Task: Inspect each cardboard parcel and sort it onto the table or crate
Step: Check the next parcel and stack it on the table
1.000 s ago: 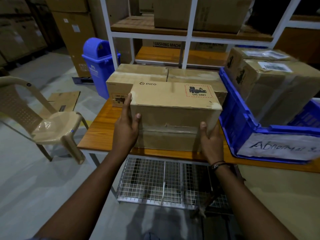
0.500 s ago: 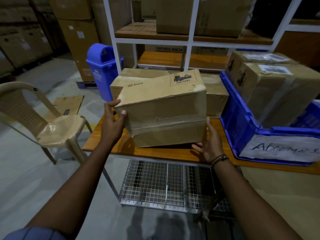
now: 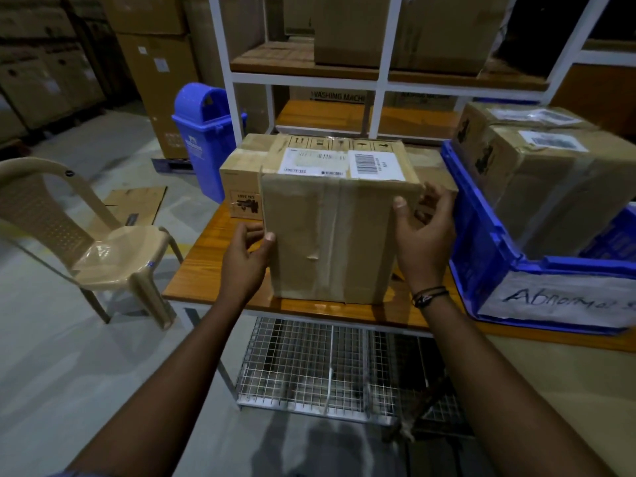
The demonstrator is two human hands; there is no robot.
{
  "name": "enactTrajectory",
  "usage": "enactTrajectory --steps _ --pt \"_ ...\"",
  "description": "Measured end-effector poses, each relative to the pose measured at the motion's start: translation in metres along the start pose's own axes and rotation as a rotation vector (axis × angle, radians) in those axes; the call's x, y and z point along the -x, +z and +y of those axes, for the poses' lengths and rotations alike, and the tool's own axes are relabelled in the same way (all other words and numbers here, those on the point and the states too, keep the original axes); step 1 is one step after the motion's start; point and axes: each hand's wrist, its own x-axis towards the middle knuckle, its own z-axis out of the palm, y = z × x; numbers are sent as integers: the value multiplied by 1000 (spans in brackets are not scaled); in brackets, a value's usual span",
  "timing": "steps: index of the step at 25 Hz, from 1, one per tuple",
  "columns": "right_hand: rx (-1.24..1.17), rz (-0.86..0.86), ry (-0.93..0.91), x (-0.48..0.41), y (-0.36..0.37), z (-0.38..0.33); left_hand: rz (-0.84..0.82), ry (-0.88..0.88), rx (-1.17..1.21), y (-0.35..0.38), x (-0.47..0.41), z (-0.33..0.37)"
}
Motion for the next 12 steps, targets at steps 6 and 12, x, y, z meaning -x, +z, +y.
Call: enactTrajectory --steps 6,12 --pt "-1 -184 276 38 5 39 17 -22 31 3 3 2" --pt "-300 -145 278 4 -21 14 -15 48 166 -2 -8 54"
